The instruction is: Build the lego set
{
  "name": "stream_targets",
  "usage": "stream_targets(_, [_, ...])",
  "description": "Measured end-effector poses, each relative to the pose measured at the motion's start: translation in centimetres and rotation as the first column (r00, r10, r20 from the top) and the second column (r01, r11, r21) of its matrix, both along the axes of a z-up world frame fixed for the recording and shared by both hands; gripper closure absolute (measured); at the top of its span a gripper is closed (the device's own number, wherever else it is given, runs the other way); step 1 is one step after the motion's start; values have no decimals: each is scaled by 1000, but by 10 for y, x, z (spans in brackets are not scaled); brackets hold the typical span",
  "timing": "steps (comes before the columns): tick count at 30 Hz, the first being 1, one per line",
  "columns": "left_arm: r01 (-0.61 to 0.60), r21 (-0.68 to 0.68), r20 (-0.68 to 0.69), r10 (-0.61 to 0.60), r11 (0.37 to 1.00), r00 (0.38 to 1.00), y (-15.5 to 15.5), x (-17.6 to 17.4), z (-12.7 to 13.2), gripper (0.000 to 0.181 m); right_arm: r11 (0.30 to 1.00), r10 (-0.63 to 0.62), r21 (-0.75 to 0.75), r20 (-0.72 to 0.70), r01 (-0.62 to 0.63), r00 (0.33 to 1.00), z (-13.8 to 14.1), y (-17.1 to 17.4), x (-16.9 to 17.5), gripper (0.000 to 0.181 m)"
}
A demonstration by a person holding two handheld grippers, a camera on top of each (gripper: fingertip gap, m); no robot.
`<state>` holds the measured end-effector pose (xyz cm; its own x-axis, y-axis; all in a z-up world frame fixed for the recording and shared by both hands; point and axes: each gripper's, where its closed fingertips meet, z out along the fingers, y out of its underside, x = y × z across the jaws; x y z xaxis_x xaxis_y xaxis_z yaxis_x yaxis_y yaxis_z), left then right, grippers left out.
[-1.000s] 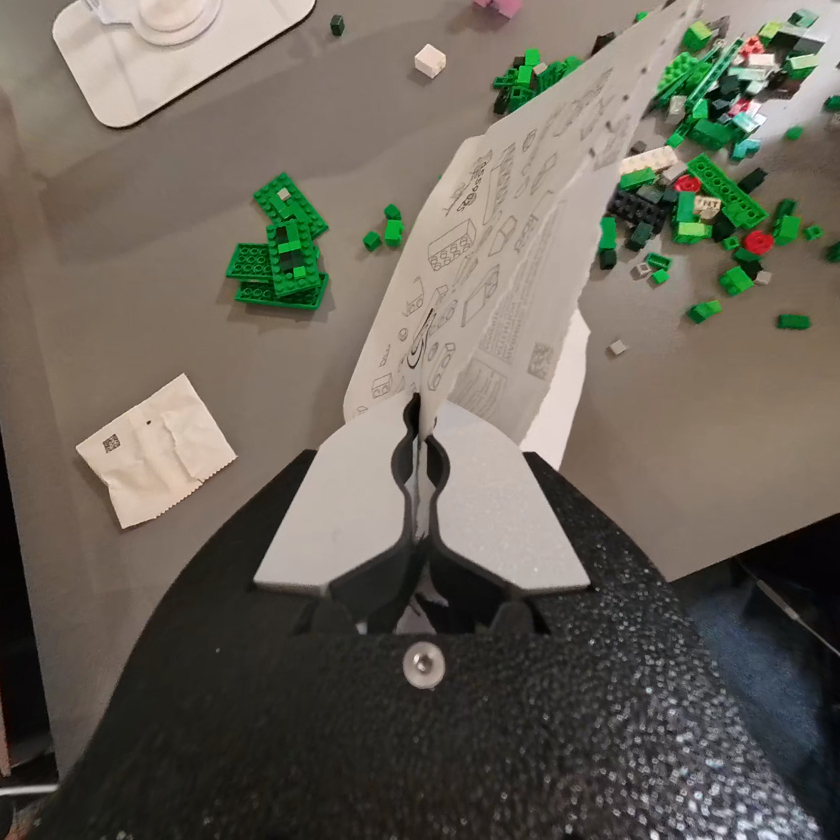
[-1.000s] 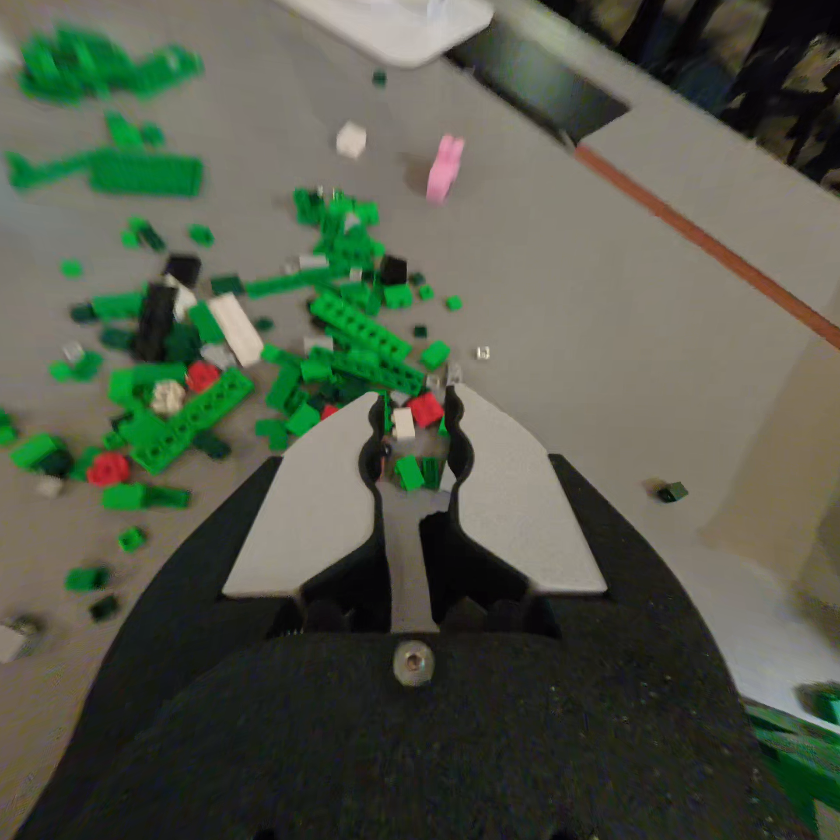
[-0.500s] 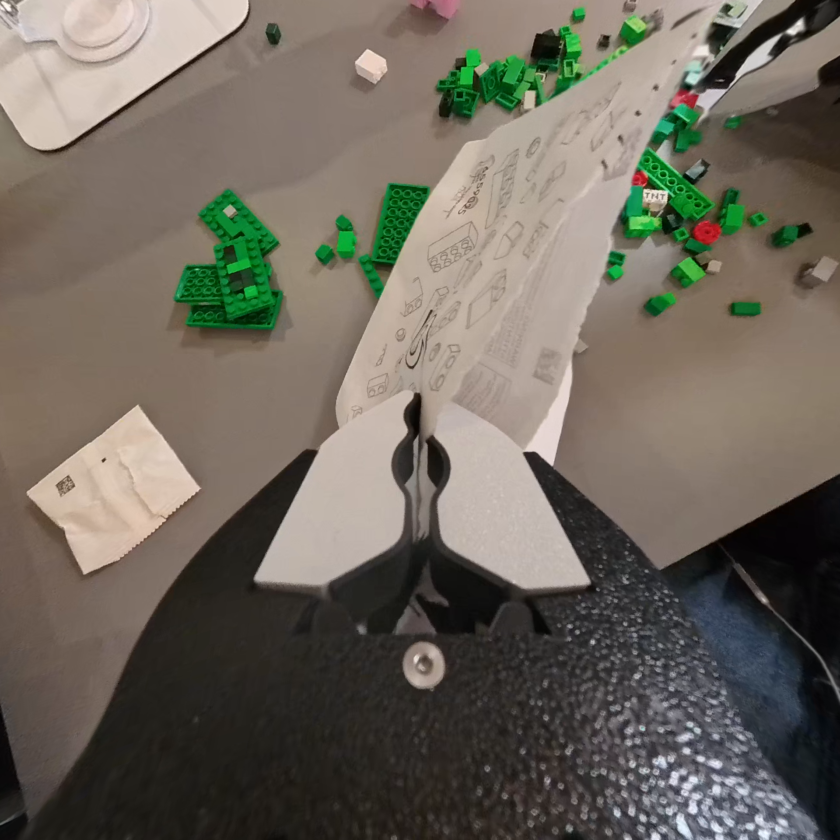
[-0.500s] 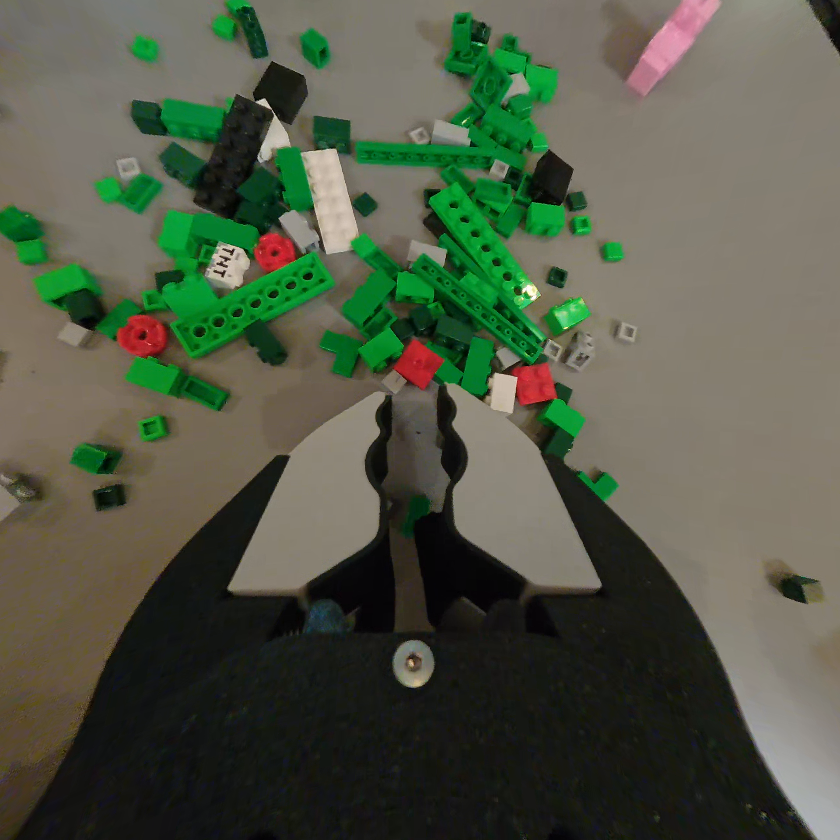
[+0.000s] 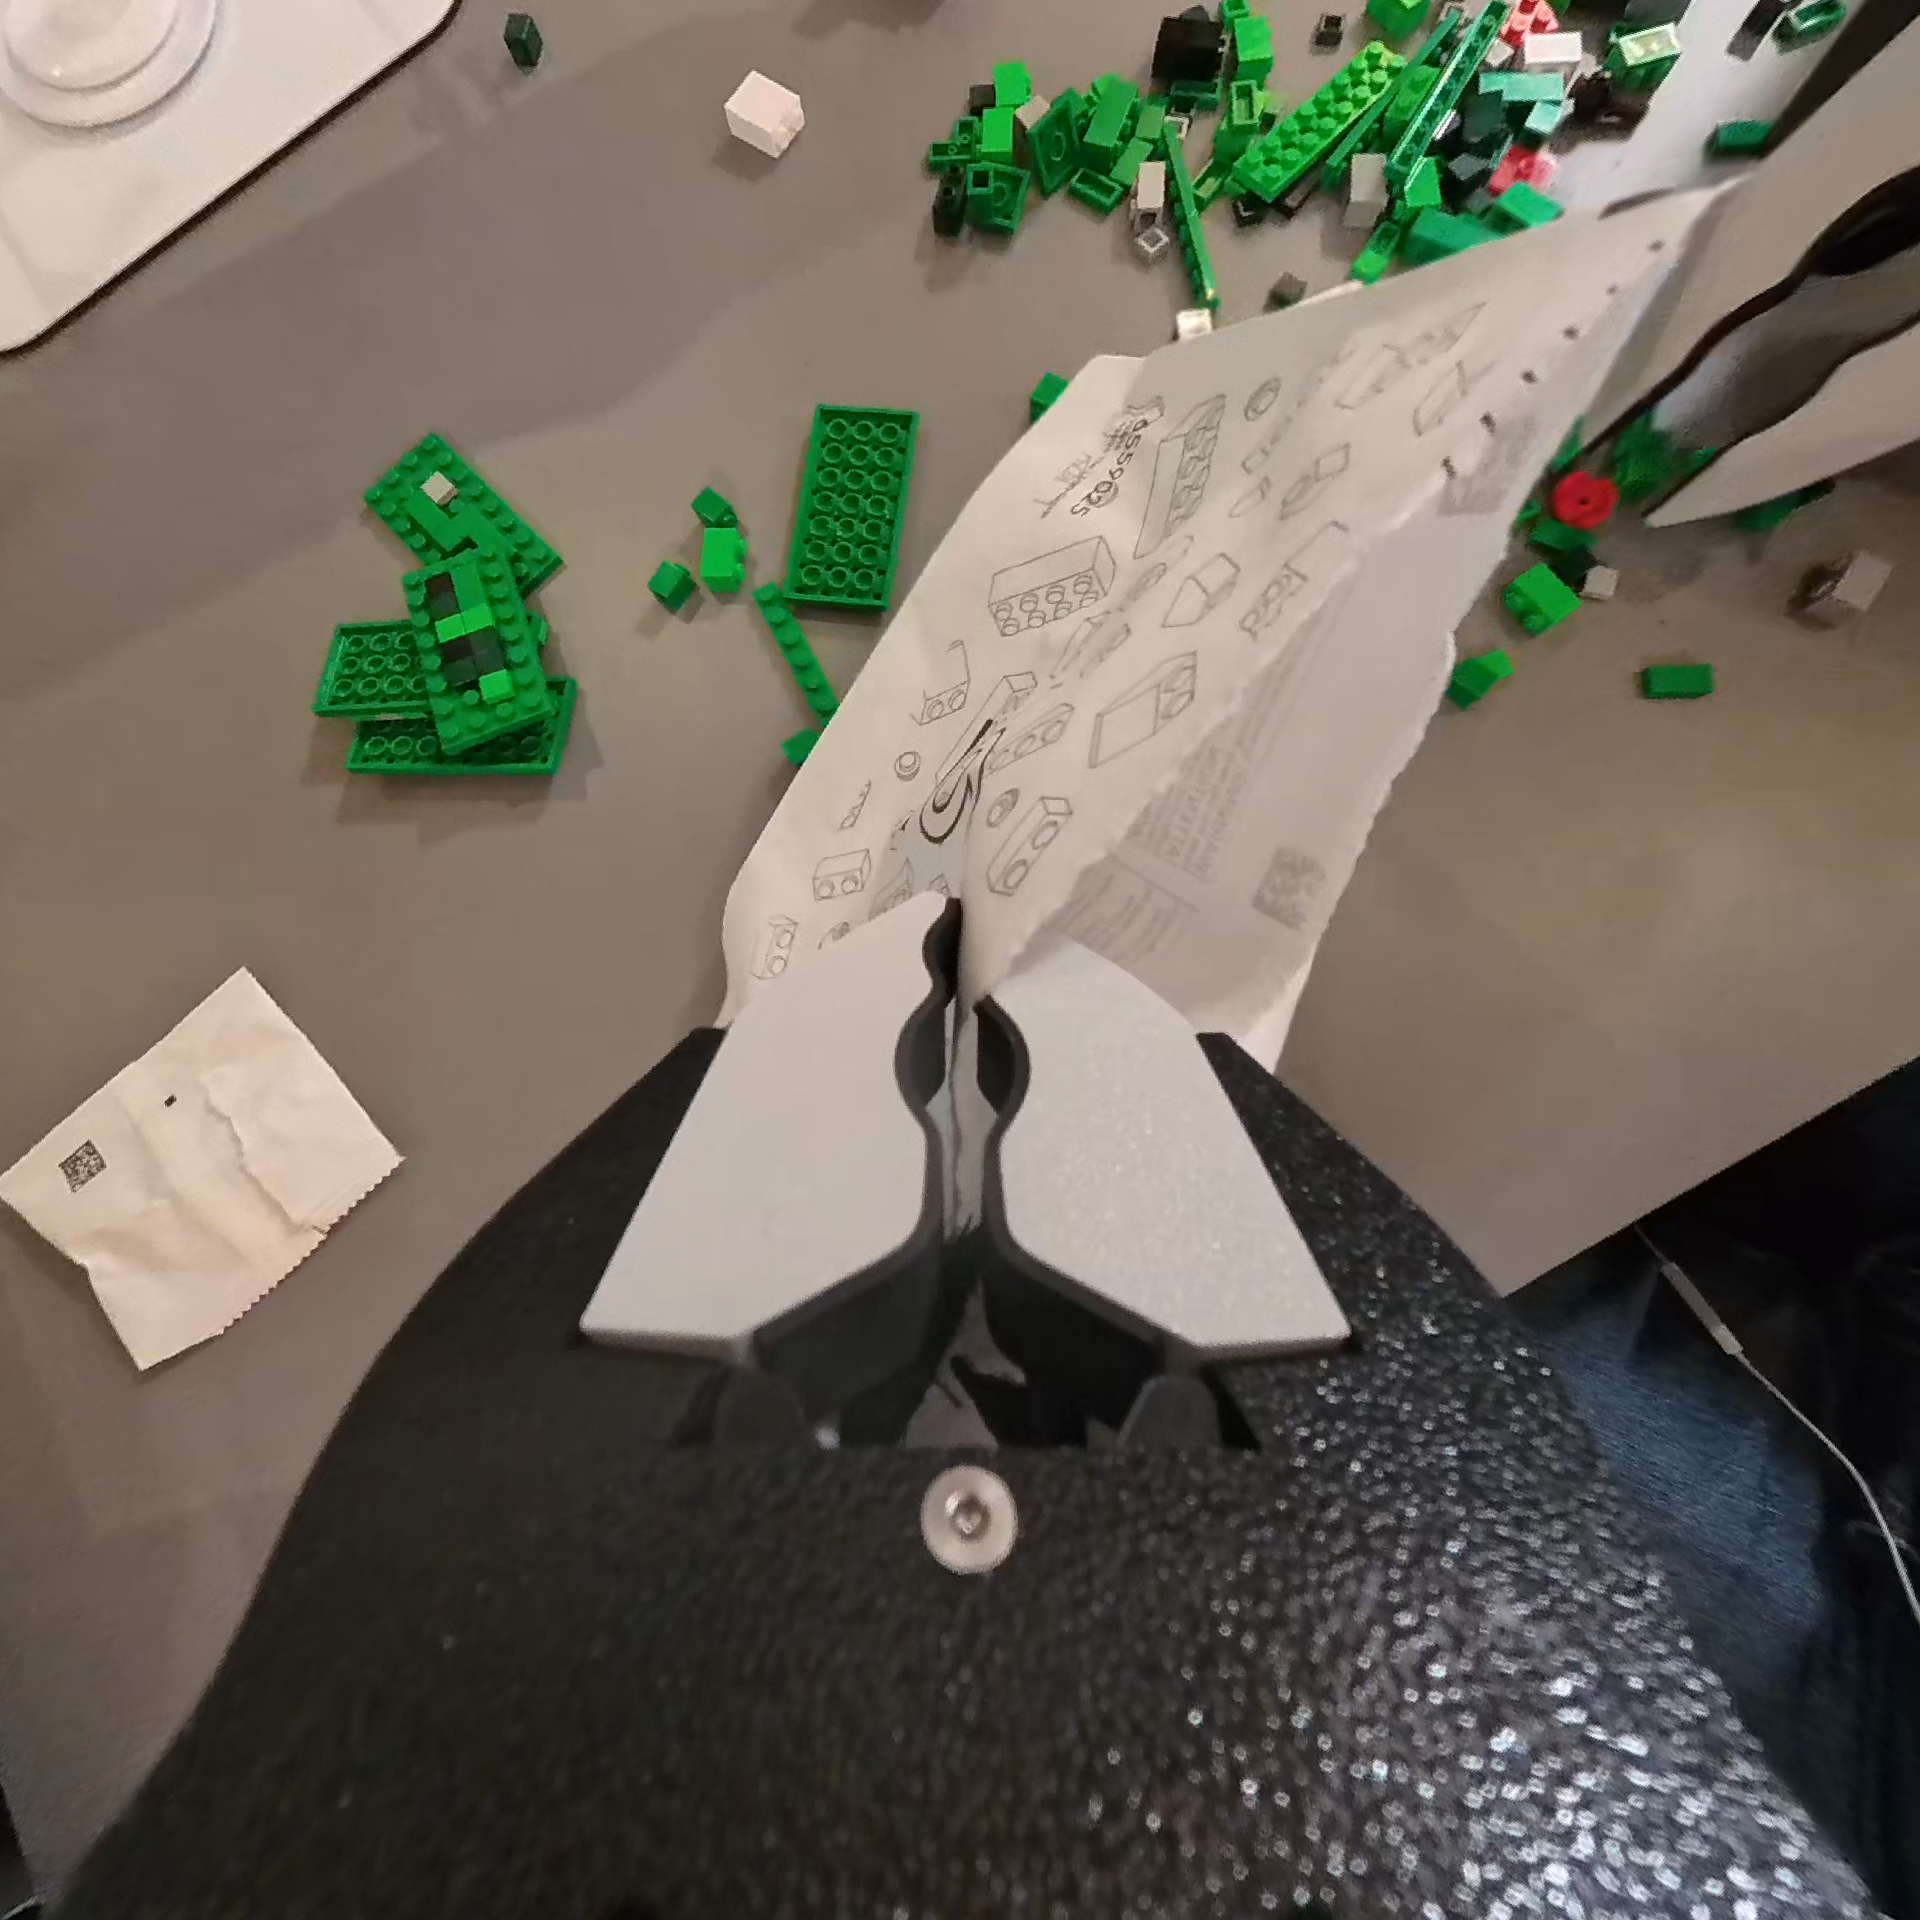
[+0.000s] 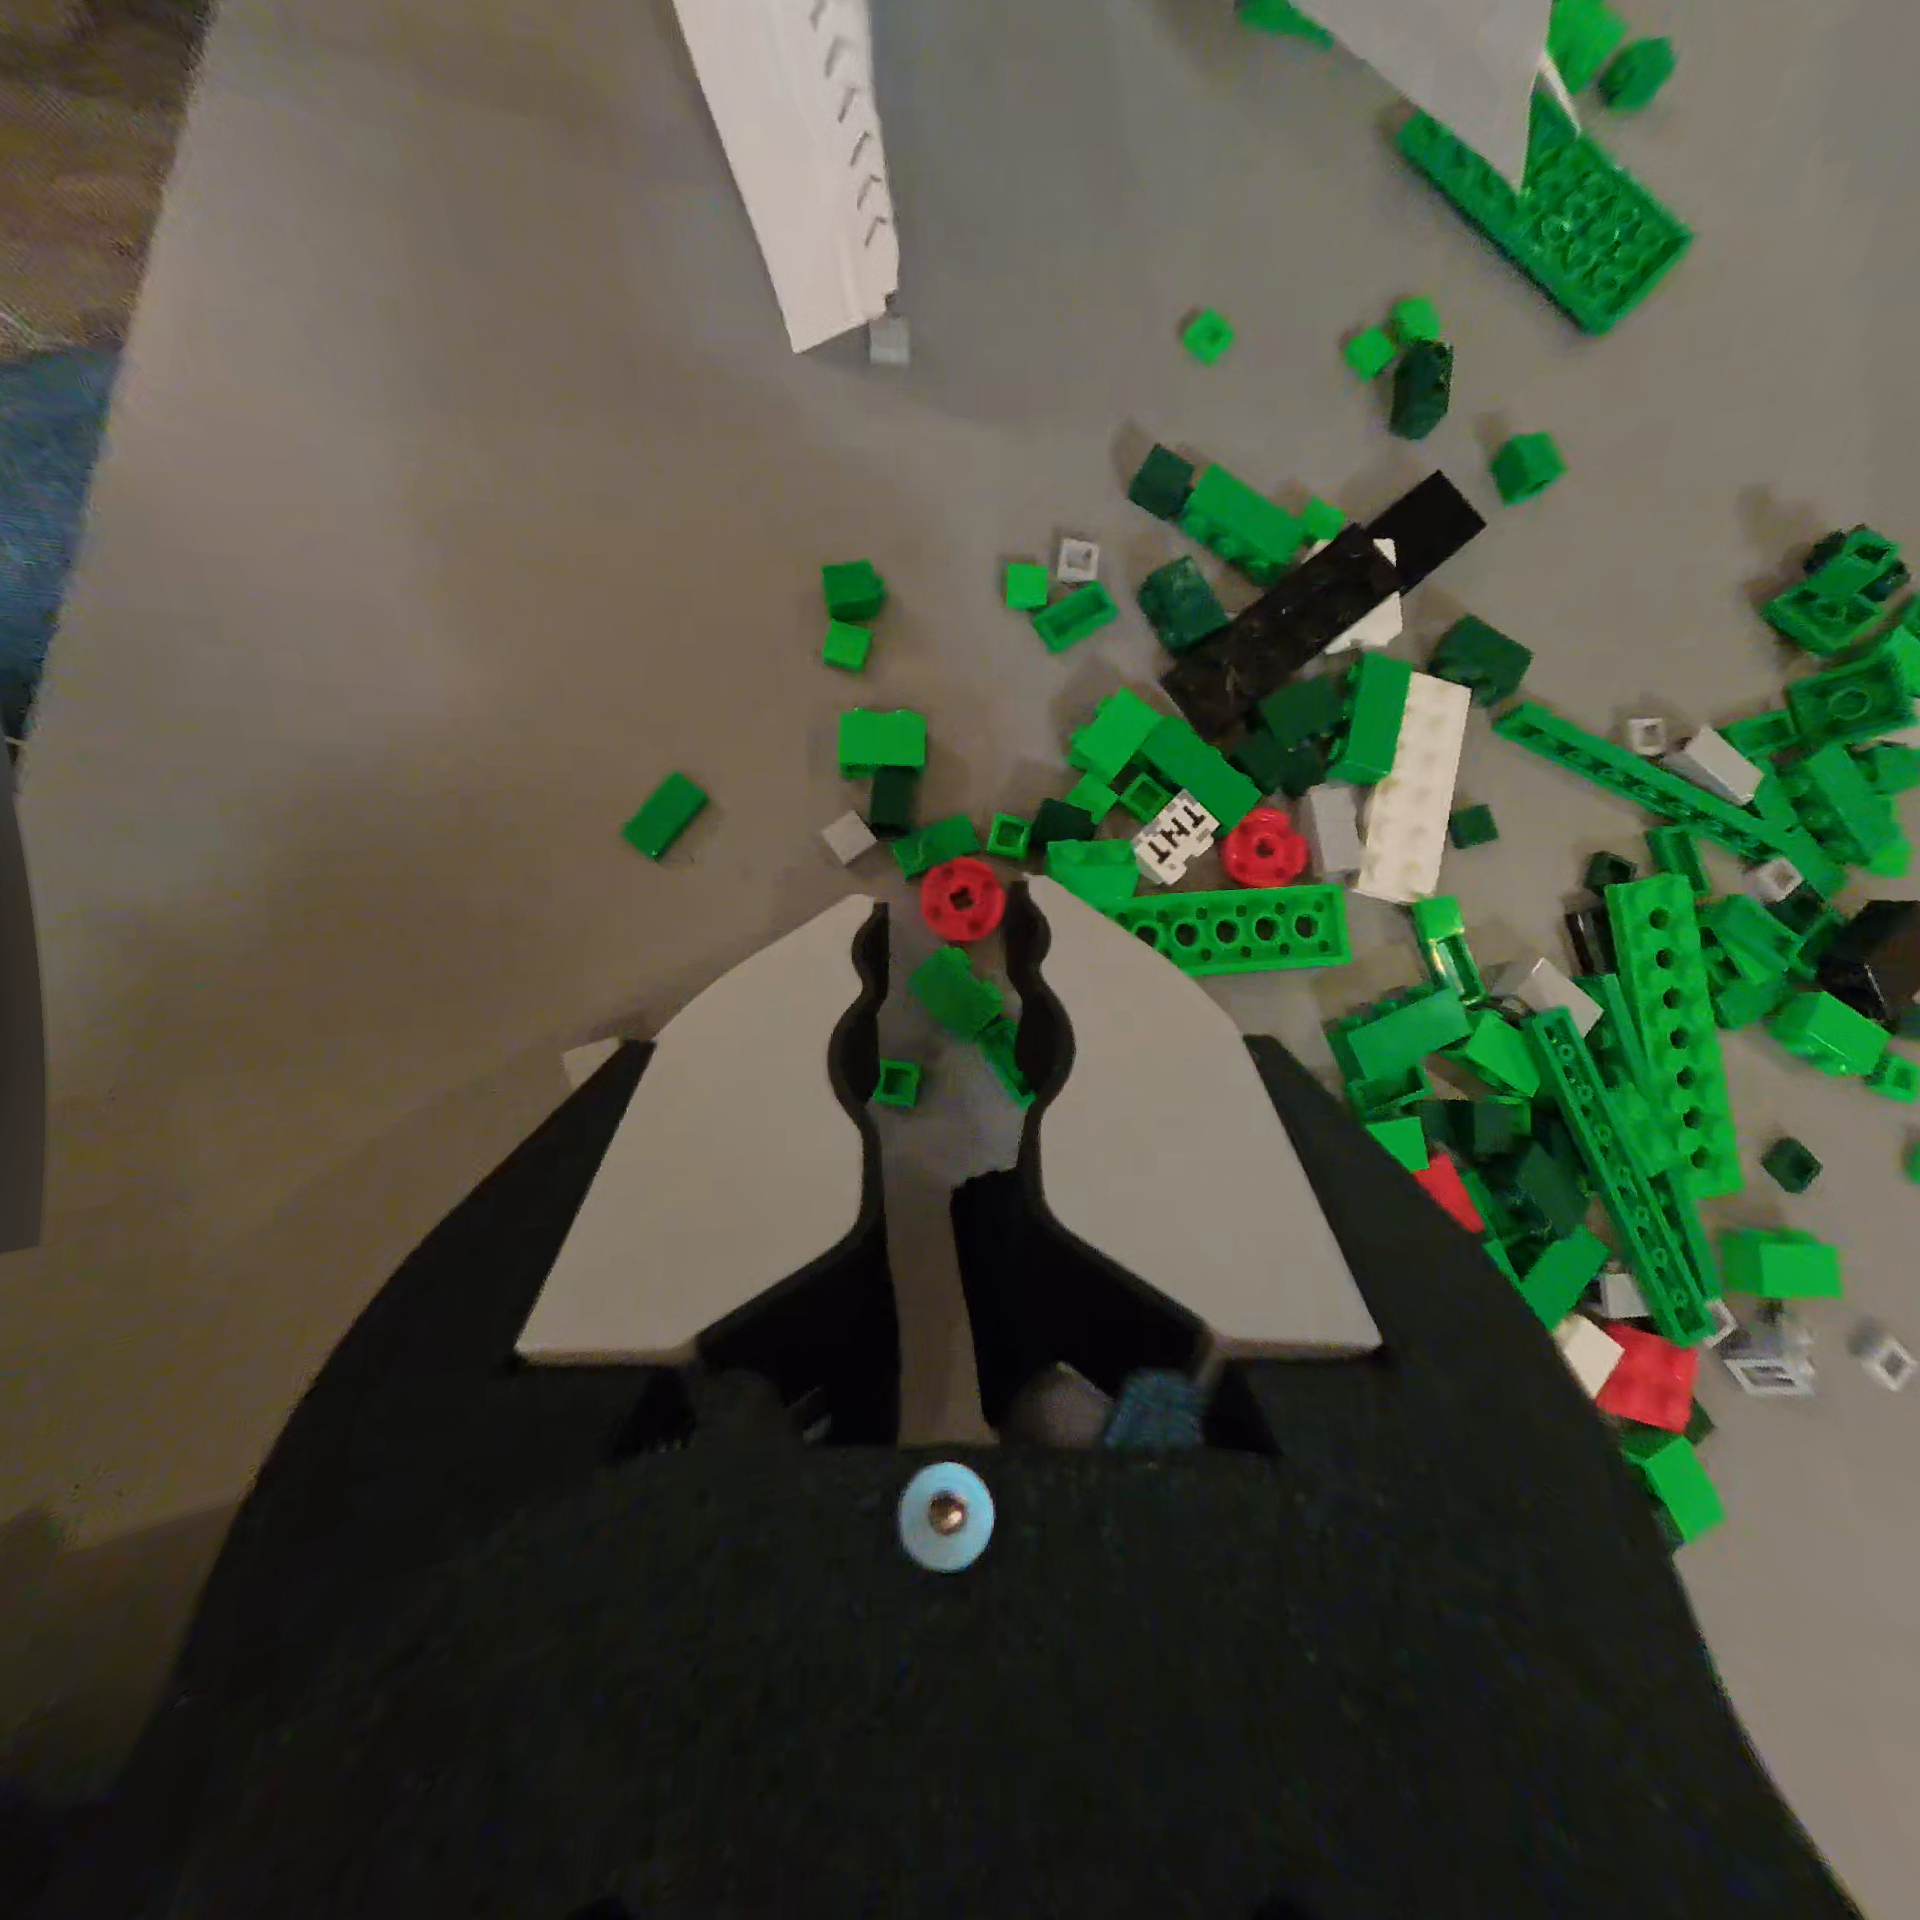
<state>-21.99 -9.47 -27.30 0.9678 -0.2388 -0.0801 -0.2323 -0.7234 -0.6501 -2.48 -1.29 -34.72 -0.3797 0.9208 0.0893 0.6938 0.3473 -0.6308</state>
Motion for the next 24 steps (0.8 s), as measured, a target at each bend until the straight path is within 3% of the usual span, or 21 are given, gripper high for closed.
stream_targets(14, [1, -39, -34, -2, 999, 999, 5, 20, -4, 181, 995, -19, 96, 22, 17, 1000, -2, 5, -6, 165])
stream_targets(18, [-44, -63, -11, 43, 997, 999, 3, 18, -4, 181, 991, 25, 134, -168, -3, 985, 42, -9, -29, 165])
stream_targets(24, [-57, -74, 1, 58, 996, 998, 3, 18, -5, 181, 972, 153, 231, -472, -45, 868, 129, -63, -90, 165])
